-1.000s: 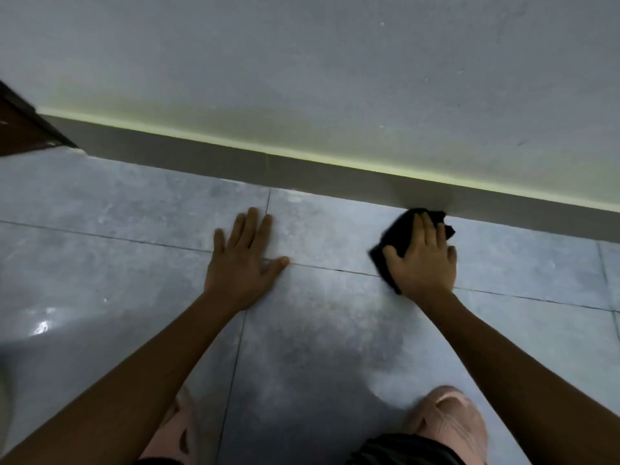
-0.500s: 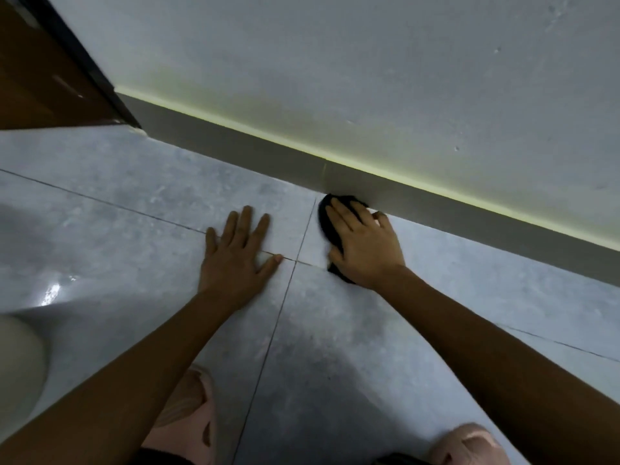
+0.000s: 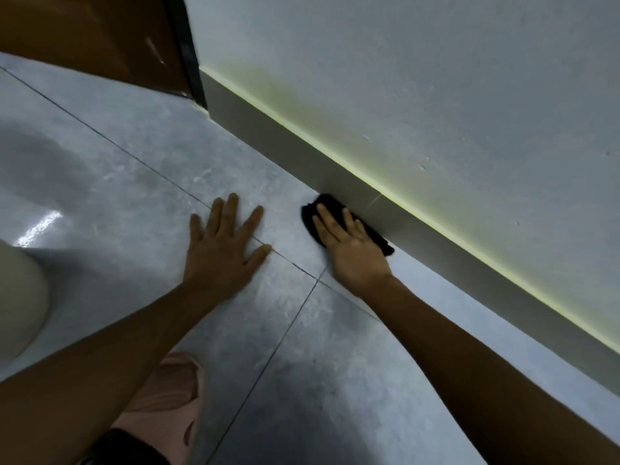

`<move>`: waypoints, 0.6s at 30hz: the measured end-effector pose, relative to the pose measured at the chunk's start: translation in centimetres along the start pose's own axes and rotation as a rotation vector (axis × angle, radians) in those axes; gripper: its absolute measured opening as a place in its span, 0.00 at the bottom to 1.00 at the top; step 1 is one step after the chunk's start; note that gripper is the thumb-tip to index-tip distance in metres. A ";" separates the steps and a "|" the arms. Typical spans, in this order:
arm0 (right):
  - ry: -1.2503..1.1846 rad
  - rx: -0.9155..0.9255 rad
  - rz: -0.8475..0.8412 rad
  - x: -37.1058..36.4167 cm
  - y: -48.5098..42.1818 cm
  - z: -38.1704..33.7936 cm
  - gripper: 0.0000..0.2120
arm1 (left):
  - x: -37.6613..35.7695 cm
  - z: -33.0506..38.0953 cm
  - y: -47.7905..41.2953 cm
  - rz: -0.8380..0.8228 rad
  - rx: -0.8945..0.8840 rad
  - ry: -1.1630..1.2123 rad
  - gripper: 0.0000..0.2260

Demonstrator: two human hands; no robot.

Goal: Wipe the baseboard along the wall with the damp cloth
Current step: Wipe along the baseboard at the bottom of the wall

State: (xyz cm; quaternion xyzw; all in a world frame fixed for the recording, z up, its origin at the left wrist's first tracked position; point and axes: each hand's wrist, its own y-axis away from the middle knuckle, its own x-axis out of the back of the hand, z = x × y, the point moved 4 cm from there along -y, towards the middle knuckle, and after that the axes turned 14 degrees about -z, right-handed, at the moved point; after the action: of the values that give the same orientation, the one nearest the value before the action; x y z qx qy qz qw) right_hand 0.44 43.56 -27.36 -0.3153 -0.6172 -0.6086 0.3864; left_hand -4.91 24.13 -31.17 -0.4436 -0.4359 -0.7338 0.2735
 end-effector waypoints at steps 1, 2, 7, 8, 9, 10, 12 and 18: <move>-0.030 0.057 -0.062 0.7 -1.4 -0.6 0.36 | -0.1 -0.2 0.0 -0.004 -0.003 -0.012 0.33; -0.040 0.091 -0.118 1.3 -2.3 -0.7 0.36 | 0.0 -0.5 0.0 -0.006 -0.005 -0.026 0.33; 0.125 0.162 -0.211 0.5 0.8 4.0 0.37 | 1.3 -2.3 -0.9 -0.023 0.069 -0.015 0.38; 0.142 0.156 -0.219 0.0 2.2 5.1 0.39 | 1.6 -2.8 -1.2 -0.034 0.097 0.014 0.38; 0.164 0.152 -0.205 -0.6 3.4 5.9 0.41 | 1.9 -3.2 -1.4 -0.044 0.120 0.034 0.39; 0.176 0.143 -0.212 -1.0 4.5 6.6 0.43 | 1.9 -3.4 -1.5 -0.054 0.133 0.039 0.40; 0.196 0.089 -0.252 -1.4 5.6 7.3 0.46 | 1.9 -3.4 -1.7 -0.061 0.136 0.046 0.41; 0.134 0.087 -0.268 0.3 1.9 4.0 0.41 | 1.9 -3.2 -2.0 -0.034 0.122 0.074 0.41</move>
State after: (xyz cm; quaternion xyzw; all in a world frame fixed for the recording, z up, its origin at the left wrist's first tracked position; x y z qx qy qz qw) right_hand 1.59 47.59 -25.98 -0.1716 -0.6523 -0.6471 0.3554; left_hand -8.62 22.24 -30.98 -0.3913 -0.4769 -0.7262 0.3034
